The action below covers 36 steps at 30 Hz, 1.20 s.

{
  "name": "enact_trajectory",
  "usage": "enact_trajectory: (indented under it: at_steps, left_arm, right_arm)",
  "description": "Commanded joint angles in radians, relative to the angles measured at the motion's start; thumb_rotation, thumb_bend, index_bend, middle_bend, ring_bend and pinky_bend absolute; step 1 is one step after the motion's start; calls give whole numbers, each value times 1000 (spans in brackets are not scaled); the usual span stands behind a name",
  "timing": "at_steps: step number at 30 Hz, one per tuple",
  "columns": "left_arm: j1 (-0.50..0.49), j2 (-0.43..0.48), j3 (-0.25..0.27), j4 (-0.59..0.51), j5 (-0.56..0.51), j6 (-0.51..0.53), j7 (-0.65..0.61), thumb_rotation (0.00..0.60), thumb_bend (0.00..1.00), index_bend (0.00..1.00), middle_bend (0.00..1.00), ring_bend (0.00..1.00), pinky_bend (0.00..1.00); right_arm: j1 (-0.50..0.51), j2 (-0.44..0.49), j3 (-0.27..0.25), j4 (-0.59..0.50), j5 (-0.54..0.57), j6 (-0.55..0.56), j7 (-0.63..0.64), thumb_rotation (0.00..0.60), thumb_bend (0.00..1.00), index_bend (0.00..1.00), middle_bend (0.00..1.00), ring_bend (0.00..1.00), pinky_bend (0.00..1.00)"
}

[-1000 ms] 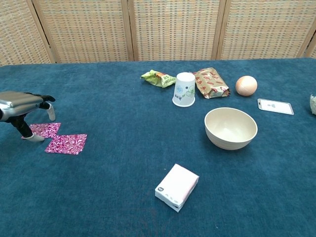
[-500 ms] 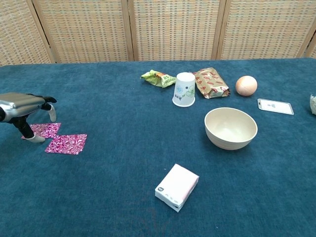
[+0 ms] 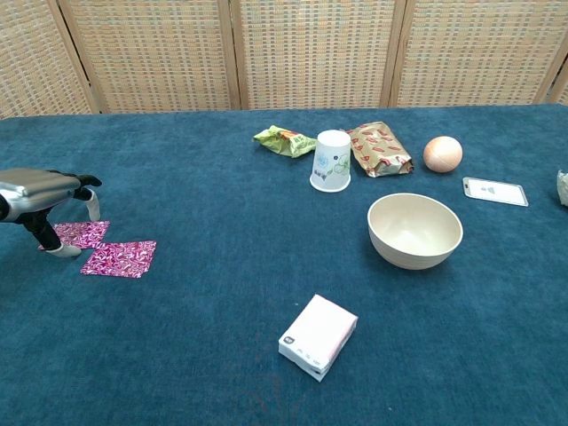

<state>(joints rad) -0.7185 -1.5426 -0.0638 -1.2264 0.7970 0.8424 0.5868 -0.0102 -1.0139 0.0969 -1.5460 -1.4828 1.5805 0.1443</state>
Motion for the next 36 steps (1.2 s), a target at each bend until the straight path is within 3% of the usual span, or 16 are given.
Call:
enact_trajectory:
  at_steps: [1,36]
  left_arm:
    - [0,0,1,0,-2,-1,1,519,269,352,0,0,0]
    - [5,19,-6,-27,7,-1,-41,521,321,426,0,0,0]
  right_arm:
    - [0,0,0,1,1,-1,0,600,337,158,126,0,0]
    - [1,2,5,-7,0,1,-9,600,337,158,126,0,0]
